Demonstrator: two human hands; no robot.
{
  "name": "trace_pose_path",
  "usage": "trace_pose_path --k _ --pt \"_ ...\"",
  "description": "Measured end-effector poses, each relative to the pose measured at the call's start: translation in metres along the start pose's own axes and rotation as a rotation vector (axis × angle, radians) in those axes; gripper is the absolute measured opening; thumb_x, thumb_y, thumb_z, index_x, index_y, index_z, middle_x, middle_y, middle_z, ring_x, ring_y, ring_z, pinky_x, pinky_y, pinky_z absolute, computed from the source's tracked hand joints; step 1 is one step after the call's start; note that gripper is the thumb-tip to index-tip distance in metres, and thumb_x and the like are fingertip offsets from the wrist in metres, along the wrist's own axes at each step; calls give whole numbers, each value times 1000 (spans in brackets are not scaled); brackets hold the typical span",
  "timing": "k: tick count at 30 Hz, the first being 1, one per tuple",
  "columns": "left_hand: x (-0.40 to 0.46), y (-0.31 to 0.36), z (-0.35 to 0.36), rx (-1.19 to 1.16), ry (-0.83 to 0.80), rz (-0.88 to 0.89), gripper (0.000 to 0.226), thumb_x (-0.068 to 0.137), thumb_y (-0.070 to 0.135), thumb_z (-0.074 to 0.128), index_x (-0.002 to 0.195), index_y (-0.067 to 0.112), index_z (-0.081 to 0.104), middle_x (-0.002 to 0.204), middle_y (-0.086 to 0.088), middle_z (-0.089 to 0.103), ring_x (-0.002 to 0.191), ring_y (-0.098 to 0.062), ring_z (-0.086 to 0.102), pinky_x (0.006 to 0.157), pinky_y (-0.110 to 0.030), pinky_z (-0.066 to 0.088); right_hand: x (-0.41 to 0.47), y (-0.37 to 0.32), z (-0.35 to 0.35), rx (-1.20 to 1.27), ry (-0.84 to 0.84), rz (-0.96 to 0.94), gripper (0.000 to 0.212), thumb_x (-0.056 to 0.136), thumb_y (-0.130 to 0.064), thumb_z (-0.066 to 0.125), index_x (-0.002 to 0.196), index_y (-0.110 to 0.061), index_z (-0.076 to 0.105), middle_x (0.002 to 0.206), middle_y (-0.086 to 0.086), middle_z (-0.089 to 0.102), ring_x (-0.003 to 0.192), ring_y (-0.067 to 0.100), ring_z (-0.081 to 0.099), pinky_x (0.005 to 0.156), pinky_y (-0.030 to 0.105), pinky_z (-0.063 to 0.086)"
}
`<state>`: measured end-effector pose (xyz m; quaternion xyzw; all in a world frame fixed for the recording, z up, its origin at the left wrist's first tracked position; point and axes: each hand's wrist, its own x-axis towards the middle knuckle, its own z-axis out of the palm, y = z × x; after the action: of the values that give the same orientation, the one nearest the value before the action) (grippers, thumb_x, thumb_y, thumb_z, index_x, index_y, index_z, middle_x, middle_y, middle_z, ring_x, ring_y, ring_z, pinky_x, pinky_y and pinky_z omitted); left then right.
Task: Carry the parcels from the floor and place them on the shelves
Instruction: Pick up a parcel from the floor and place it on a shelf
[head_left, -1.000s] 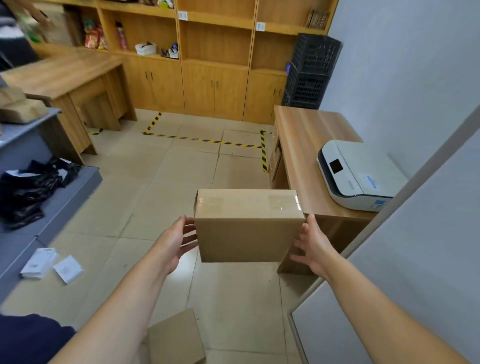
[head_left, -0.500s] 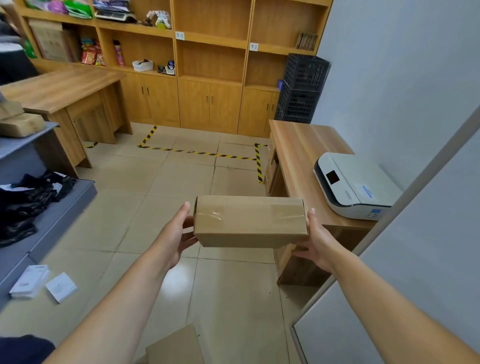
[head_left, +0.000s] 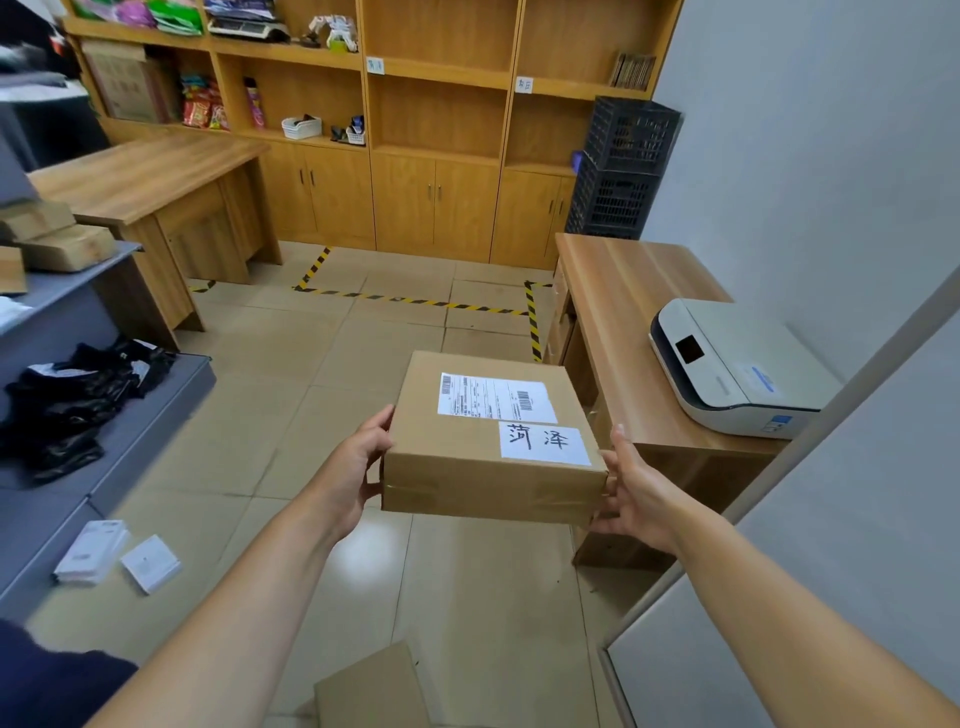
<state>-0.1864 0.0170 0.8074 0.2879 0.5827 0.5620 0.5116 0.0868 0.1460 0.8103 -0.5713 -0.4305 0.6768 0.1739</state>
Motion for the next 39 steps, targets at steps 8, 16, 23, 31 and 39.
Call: trace_pose_path --k 8,16,23,31,39 --pt "-2 -1 5 -1 29 61 81 51 5 42 126 35 43 115 29 58 89 -5 54 64 -28 37 2 -6 -1 -54 -15 -192 43 85 -38 60 121 -17 52 108 9 69 100 26 65 70 33 54" --pt "2 19 15 49 59 266 90 52 -3 40 134 32 34 119 29 54 105 -1 53 58 -15 43 -3 -29 -9 28 -166 -290 72 75 -13 73 137 -16 35 110 15 70 97 28 69 76 38 56" --pt "7 20 42 -44 379 361 82 80 -3 57 145 27 16 150 5 26 135 -10 29 101 -31 33 -8 -32 -12 216 -195 -339 74 70 -6 72 136 -12 38 104 15 73 96 31 69 74 39 58" --pt "11 10 103 -241 321 181 87 76 30 71 140 27 13 143 0 36 120 -15 46 99 -40 38 1 -15 33 565 -245 -322 87 61 -3 75 138 -10 33 116 21 67 107 36 64 77 44 59" --pt "32 15 124 -363 247 214 54 80 11 67 125 18 38 102 -1 67 76 -5 70 77 -38 53 16 -22 41 536 -299 -361 69 70 -9 77 130 -17 42 114 13 69 108 33 64 92 58 49"
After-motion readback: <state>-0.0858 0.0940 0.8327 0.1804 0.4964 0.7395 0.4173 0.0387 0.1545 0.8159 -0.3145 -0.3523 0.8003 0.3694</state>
